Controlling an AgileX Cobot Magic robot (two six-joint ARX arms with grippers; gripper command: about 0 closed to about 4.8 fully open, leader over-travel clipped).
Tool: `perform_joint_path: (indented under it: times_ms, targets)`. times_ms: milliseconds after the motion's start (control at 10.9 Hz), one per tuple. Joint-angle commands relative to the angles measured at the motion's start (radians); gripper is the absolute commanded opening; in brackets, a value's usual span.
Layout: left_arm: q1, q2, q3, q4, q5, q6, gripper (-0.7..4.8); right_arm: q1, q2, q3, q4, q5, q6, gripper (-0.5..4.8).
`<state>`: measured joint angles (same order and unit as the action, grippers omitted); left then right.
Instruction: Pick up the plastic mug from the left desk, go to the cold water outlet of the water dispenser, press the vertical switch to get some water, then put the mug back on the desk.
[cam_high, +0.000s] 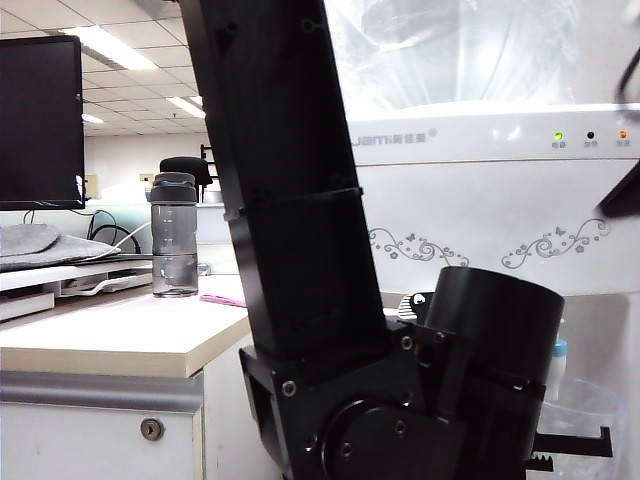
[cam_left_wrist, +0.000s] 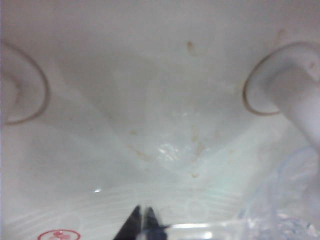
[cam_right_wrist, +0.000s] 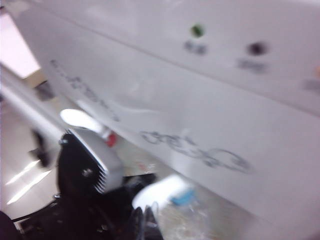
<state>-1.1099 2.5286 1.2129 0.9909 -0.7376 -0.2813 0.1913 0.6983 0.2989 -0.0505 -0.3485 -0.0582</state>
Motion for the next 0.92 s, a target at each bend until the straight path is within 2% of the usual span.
perform_joint_path:
  times_ms: [92, 368, 920]
  targets:
    - [-0.002, -0.01, 0.007, 0.051, -0.01, -0.006, -0.06, 0.003, 0.13, 0.002, 0.145, -0.082, 0.001, -0.01]
    - [-0.002, -0.01, 0.008, 0.051, -0.01, -0.006, -0.06, 0.003, 0.288, 0.005, 0.273, -0.124, -0.034, -0.01]
    - [-0.002, -0.01, 0.008, 0.051, -0.01, -0.006, -0.06, 0.003, 0.404, 0.005, 0.346, -0.12, -0.081, -0.01]
